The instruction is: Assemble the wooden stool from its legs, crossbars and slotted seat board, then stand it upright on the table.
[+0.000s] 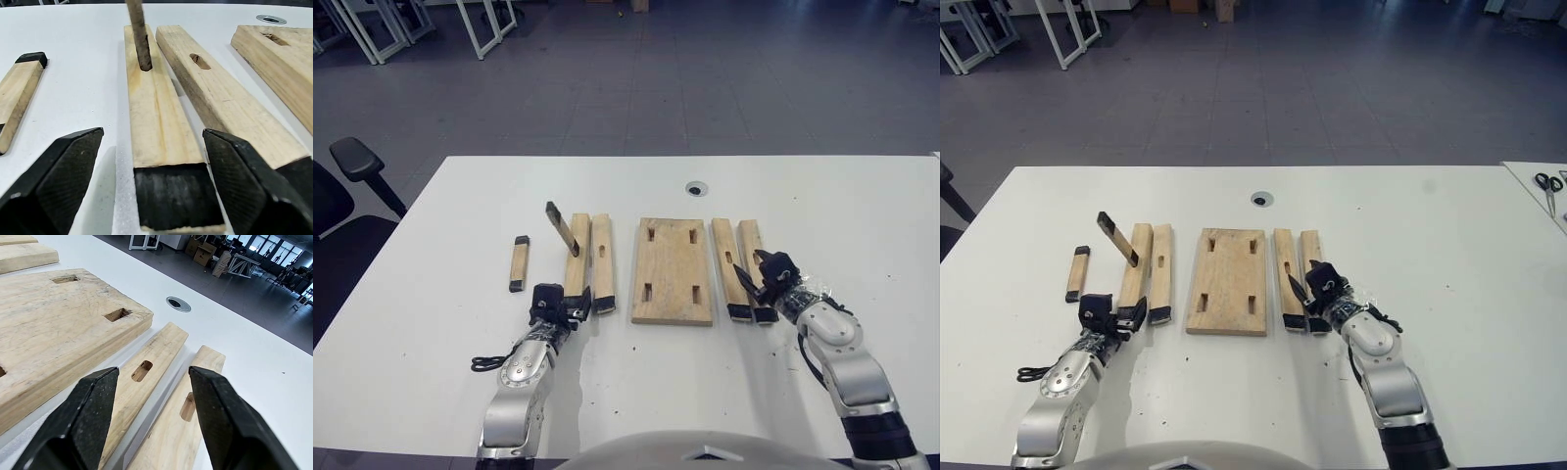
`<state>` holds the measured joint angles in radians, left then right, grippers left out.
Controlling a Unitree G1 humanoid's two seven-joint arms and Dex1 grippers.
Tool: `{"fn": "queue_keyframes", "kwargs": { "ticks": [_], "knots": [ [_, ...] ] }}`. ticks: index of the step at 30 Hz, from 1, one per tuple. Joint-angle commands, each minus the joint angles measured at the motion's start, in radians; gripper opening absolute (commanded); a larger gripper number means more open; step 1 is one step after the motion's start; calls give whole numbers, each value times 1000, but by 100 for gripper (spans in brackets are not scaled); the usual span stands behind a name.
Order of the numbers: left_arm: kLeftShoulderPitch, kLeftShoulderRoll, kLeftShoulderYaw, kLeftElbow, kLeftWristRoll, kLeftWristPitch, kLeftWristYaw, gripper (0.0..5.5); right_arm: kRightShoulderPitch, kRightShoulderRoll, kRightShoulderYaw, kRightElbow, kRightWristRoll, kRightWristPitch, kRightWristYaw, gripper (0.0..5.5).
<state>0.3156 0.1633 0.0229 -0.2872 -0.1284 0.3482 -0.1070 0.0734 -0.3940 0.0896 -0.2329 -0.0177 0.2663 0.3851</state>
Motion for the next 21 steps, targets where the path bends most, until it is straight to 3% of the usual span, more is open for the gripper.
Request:
{"fn": "queue_keyframes", "kwargs": {
  "ticks": [1,6,16,21],
  "knots": [
    [-10,-9,15,32,4,12,8,377,-15,-6,-7,4,-2,12,5,264],
    [-30,8,23,83,5,19,-10,377,-17,-5,-7,2,-2,13,4,264],
    [-86,54,-11,130,70,18,-26,209,-29,9,-15,2,10,20,-5,264],
    [-171,6,70,94,-45,22,-42,206,-83,93,-80,-51,178,143,4,282]
  ]
}}
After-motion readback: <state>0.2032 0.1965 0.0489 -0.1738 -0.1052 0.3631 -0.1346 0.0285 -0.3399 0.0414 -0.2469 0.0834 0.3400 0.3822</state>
